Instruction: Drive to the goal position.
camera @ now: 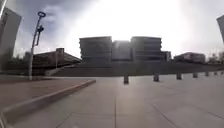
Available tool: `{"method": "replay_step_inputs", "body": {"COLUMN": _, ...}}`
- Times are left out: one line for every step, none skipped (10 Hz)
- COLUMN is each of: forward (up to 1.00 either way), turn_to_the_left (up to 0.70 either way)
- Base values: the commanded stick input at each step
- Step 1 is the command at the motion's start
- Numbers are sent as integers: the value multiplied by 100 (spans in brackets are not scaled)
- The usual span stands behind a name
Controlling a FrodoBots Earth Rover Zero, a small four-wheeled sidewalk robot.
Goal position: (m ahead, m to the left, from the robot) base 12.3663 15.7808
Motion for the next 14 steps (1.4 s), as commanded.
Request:
{"method": "replay_step_inputs", "body": {"forward": 100, "turn_to_the_left": 0}}
{"method": "replay_step_inputs", "body": {"forward": 100, "turn_to_the_left": 0}}
{"method": "replay_step_inputs", "body": {"forward": 100, "turn_to_the_left": 0}}
{"method": "replay_step_inputs", "body": {"forward": 100, "turn_to_the_left": 0}}
{"method": "replay_step_inputs", "body": {"forward": 100, "turn_to_the_left": 0}}
{"method": "replay_step_inputs", "body": {"forward": 100, "turn_to_the_left": 0}}
{"method": "replay_step_inputs", "body": {"forward": 100, "turn_to_the_left": 0}}
{"method": "replay_step_inputs", "body": {"forward": 100, "turn_to_the_left": 0}}
{"method": "replay_step_inputs", "body": {"forward": 100, "turn_to_the_left": 0}}
{"method": "replay_step_inputs", "body": {"forward": 100, "turn_to_the_left": 0}}
{"method": "replay_step_inputs", "body": {"forward": 100, "turn_to_the_left": 0}}
{"method": "replay_step_inputs", "body": {"forward": 100, "turn_to_the_left": 0}}
{"method": "replay_step_inputs", "body": {"forward": 100, "turn_to_the_left": 0}}
{"method": "replay_step_inputs", "body": {"forward": 100, "turn_to_the_left": 0}}
